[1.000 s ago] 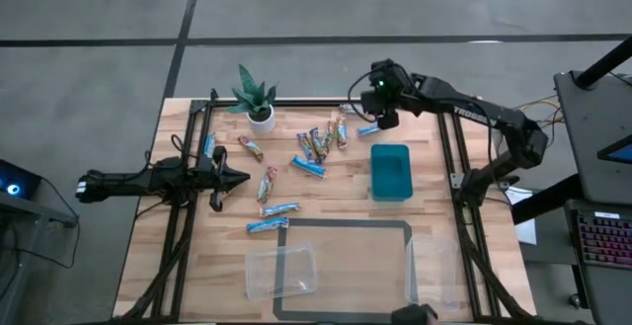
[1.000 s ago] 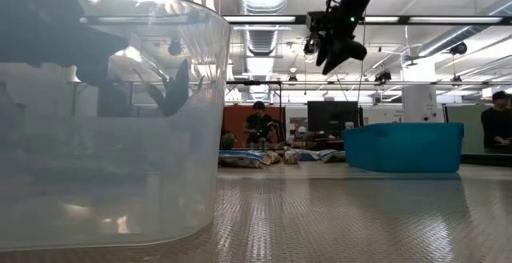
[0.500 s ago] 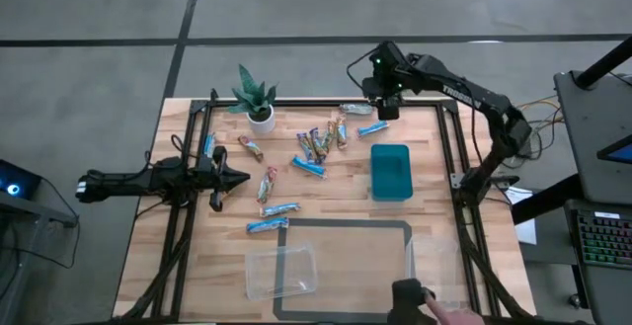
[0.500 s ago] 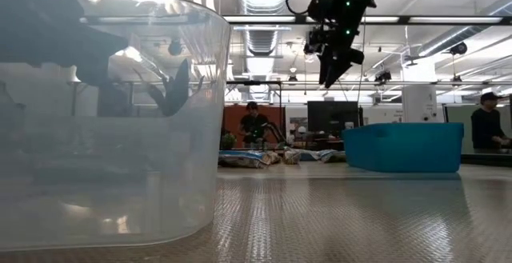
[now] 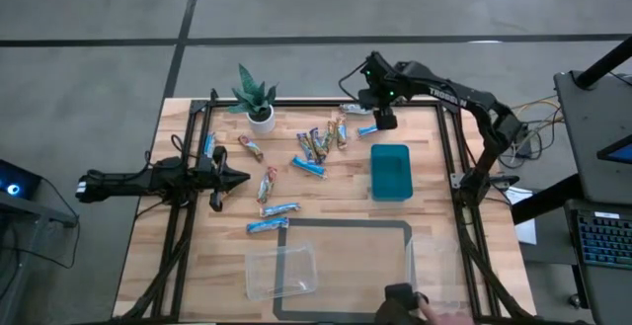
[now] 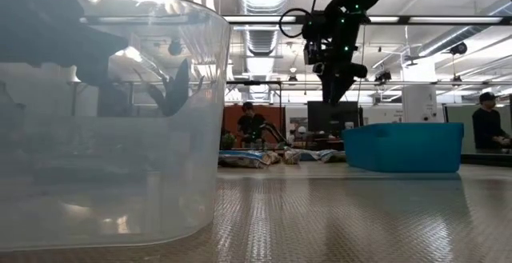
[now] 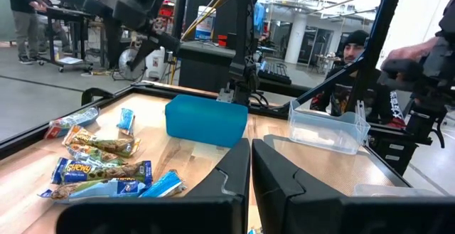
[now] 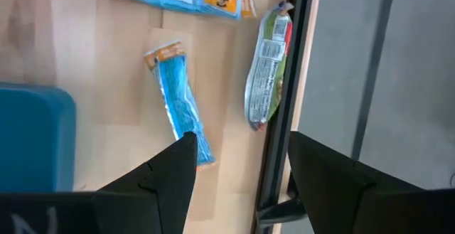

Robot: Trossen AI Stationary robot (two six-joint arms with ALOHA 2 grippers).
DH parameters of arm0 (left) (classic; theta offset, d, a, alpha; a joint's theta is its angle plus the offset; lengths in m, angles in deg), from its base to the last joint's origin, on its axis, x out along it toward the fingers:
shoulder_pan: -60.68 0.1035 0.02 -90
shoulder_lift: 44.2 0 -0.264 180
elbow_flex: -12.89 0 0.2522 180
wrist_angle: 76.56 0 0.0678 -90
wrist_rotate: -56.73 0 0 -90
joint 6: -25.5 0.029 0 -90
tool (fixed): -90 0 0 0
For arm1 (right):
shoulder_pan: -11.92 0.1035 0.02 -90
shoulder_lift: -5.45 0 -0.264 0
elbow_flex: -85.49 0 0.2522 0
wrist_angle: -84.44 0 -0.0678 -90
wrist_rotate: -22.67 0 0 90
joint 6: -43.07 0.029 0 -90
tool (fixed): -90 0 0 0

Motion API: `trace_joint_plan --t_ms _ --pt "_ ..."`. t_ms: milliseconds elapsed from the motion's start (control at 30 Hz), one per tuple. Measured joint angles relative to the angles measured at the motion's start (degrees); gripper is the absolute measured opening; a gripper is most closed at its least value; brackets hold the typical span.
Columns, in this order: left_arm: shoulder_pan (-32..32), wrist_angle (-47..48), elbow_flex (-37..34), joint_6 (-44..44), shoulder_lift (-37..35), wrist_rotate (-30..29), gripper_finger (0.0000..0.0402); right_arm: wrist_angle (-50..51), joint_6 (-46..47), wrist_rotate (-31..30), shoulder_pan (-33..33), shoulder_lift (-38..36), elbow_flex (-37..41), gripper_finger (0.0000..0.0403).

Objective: Pick and place Granola Bars by type
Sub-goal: Put the yellow granola bar into the right transparent bin

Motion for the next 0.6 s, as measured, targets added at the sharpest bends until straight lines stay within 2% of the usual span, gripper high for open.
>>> trace_joint_plan --t_ms 600 --pt "0.0 0.0 0.0 0.0 0.0 0.0 0.0000 -9.5 -2.1 1.9 1.9 -0.5 11.8 0.0210"
